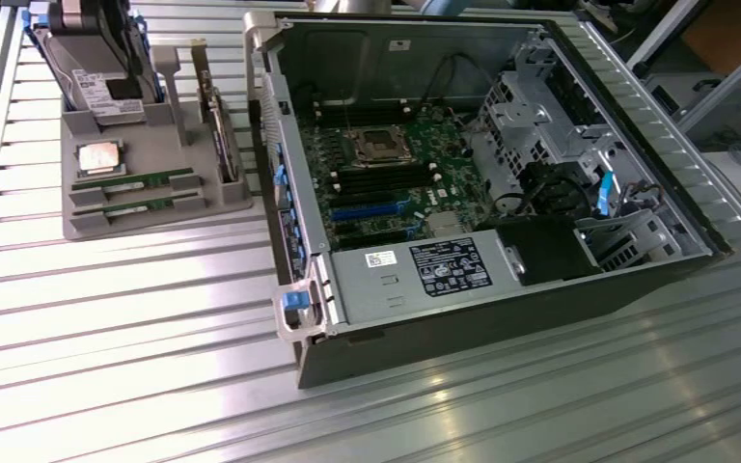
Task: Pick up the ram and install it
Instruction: 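Pick up the ram and move it above insertion slot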
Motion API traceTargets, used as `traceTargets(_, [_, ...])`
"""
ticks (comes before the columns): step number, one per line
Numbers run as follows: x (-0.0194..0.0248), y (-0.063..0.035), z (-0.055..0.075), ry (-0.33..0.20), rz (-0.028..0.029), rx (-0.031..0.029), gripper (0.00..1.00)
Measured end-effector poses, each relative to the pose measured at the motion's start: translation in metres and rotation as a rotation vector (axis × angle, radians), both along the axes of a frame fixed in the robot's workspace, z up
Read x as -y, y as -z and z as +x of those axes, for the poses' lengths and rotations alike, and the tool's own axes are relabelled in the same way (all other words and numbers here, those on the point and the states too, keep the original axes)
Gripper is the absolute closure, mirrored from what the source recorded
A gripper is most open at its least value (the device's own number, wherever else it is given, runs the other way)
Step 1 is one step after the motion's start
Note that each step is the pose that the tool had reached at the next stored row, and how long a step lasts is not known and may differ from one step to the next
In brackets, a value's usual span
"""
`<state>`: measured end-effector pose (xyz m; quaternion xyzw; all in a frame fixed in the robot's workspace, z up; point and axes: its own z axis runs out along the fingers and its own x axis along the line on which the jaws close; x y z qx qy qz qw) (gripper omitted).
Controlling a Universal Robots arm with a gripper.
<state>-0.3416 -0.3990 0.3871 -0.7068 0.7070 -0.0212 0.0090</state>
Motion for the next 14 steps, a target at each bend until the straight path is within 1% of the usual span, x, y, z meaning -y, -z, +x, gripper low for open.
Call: traceTargets(14, [-0.0001,0.0093,-0.0015,0.000,-0.0022,0.0000,0.64])
